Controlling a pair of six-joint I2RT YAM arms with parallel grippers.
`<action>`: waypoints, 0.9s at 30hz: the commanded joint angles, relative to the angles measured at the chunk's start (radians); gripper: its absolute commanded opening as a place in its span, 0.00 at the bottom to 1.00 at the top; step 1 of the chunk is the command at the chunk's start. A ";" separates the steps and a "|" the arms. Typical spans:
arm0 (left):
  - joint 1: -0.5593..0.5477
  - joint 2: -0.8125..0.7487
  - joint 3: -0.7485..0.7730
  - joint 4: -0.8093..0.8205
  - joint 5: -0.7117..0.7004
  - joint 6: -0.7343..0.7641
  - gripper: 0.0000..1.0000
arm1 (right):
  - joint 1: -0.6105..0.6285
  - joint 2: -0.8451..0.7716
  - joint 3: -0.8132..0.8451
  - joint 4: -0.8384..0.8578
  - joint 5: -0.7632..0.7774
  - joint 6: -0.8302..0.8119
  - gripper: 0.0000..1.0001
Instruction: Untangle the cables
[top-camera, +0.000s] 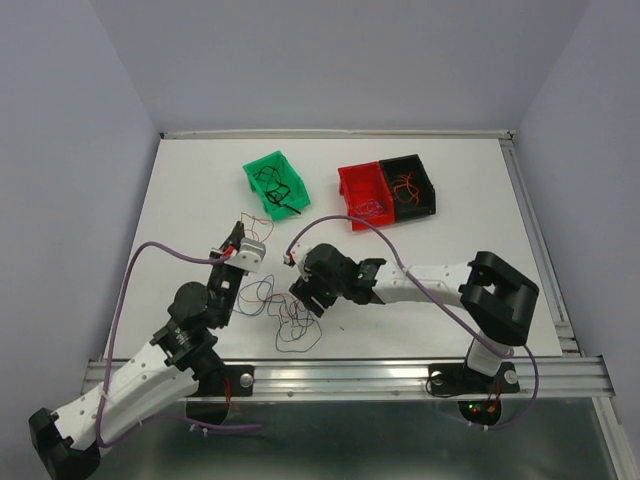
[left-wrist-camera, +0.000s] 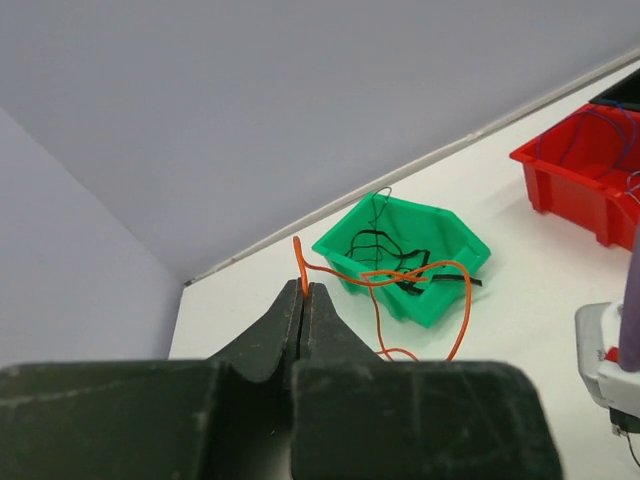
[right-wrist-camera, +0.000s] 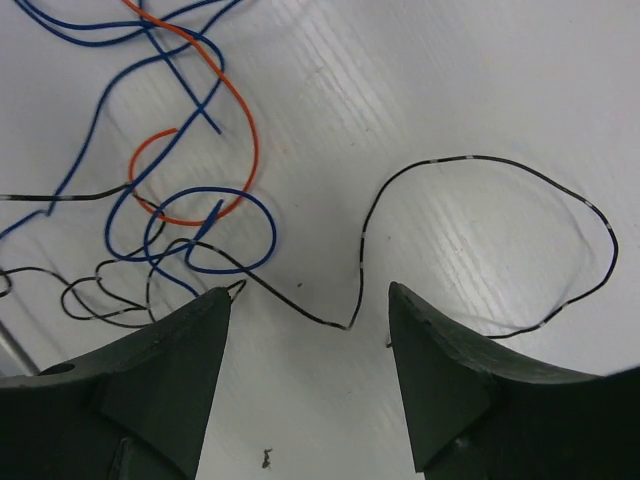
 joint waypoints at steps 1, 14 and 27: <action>0.070 0.000 0.022 0.080 0.025 -0.051 0.00 | 0.002 0.057 0.086 -0.002 0.110 -0.034 0.66; 0.167 0.032 0.035 0.039 0.150 -0.097 0.00 | 0.000 -0.325 -0.021 0.041 0.211 0.023 0.01; 0.173 0.116 0.043 0.031 0.191 -0.105 0.00 | 0.000 -0.786 0.089 0.078 0.288 0.072 0.00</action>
